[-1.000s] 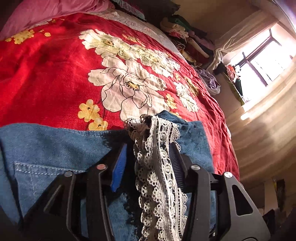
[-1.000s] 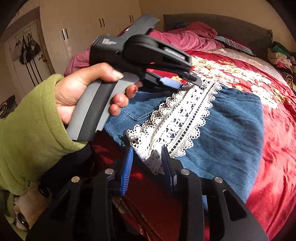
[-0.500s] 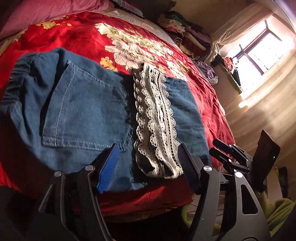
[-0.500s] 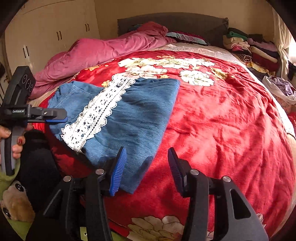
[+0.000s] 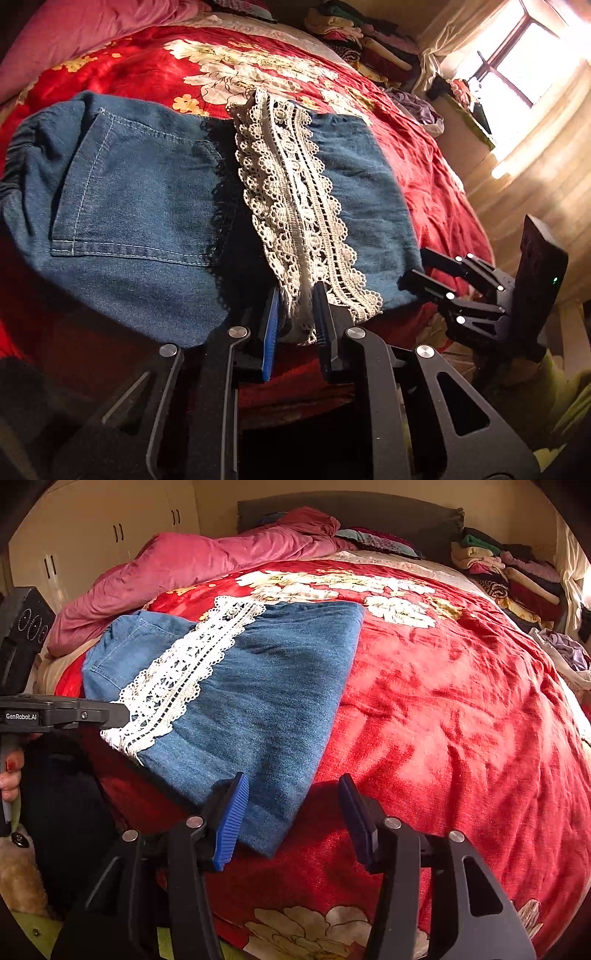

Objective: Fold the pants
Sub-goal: 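Lay the lace hem down and open both grippers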

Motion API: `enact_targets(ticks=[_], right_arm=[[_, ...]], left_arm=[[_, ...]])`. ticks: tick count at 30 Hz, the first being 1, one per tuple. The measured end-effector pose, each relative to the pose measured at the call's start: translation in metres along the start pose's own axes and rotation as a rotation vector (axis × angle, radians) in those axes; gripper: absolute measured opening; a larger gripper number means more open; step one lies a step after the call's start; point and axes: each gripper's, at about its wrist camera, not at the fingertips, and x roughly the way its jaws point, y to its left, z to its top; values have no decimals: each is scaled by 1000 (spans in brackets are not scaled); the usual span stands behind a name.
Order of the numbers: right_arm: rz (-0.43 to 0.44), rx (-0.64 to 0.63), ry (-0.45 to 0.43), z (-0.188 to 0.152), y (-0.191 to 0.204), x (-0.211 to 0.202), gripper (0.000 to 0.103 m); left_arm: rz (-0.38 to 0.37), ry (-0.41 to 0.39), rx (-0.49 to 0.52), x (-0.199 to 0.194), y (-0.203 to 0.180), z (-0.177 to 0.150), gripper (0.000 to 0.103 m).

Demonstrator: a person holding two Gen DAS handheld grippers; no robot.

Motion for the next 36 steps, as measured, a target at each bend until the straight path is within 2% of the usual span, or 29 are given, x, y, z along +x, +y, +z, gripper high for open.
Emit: enact_targets(ticks=[2, 8, 12, 19, 28, 30, 34, 36], right_arm=[[-5, 5, 6, -1, 1, 3, 49], [-19, -11, 15, 1, 2, 3, 50], [-24, -22, -17, 8, 2, -8, 50], [-23, -26, -67, 26, 5, -22, 50], [-6, -49, -81, 44, 21, -22, 50], [-12, -47, -91, 47, 24, -24, 82], [-16, -42, -119, 57, 29, -29, 84], [-20, -43, -135, 62, 31, -31, 91]], left_arm=[[31, 17, 3, 10, 5, -5, 22], [24, 9, 7, 5, 7, -4, 24], [44, -16, 21, -7, 4, -3, 33], [87, -60, 45, -25, 4, -1, 35], [155, -134, 54, -52, 11, 4, 49], [162, -146, 48, -57, 14, 4, 54], [196, -174, 38, -69, 22, 5, 59], [210, -186, 28, -74, 27, 5, 65]])
